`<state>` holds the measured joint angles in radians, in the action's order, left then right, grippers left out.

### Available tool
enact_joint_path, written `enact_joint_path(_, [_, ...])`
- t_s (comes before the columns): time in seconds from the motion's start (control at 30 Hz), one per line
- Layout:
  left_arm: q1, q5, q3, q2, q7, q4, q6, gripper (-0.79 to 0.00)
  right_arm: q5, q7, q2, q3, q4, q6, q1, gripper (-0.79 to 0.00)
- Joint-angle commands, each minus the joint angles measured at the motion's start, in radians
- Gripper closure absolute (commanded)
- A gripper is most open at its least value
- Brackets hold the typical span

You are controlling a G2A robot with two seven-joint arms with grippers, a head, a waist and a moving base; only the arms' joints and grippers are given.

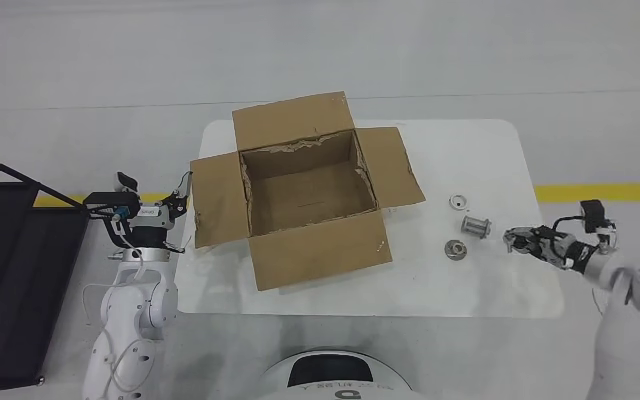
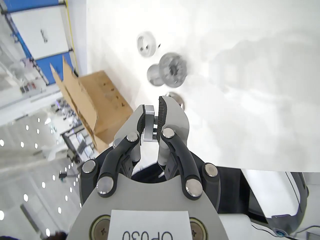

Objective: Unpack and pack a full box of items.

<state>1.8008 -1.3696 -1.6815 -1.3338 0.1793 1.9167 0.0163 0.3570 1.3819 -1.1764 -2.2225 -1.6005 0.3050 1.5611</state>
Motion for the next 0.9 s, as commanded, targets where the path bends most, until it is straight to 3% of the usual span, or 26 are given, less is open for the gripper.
enact_joint_path(0.0, [0.000, 0.000, 0.000, 0.000, 0.000, 0.000, 0.000, -0.785, 0.019, -0.045, 0.000, 0.000, 0.000, 0.036, 0.000, 0.000])
enact_joint_path(0.13, [0.000, 0.000, 0.000, 0.000, 0.000, 0.000, 0.000, -0.785, 0.008, -0.064, -0.001, -0.005, 0.016, 0.047, -0.001, 0.000])
enact_joint_path(0.2, [0.000, 0.000, 0.000, 0.000, 0.000, 0.000, 0.000, -0.785, -0.086, -0.048, -0.001, -0.022, 0.058, 0.014, -0.008, 0.000])
enact_joint_path(0.3, [0.000, 0.000, 0.000, 0.000, 0.000, 0.000, 0.000, -0.785, -0.311, 0.000, -0.003, -0.051, 0.055, -0.023, -0.043, 0.000])
enact_joint_path(0.4, [0.000, 0.000, 0.000, 0.000, 0.000, 0.000, 0.000, -0.785, -0.574, 0.140, -0.007, -0.004, 0.035, -0.007, -0.104, 0.000])
enact_joint_path(0.43, [0.000, 0.000, 0.000, 0.000, 0.000, 0.000, 0.000, -0.785, -0.662, 0.125, -0.005, 0.051, 0.062, 0.008, -0.140, 0.000])
enact_joint_path(0.57, [0.000, 0.000, 0.000, 0.000, 0.000, 0.000, 0.000, -0.785, -0.719, 0.040, 0.005, 0.280, 0.019, 0.094, -0.234, 0.000])
enact_joint_path(0.7, [0.000, 0.000, 0.000, 0.000, 0.000, 0.000, 0.000, -0.785, -0.626, -0.055, 0.006, 0.513, -0.069, 0.177, -0.294, 0.000])
enact_joint_path(0.87, [0.000, 0.000, 0.000, 0.000, 0.000, 0.000, 0.000, -0.785, -0.486, -0.204, -0.007, 0.748, -0.136, 0.165, -0.301, 0.000])
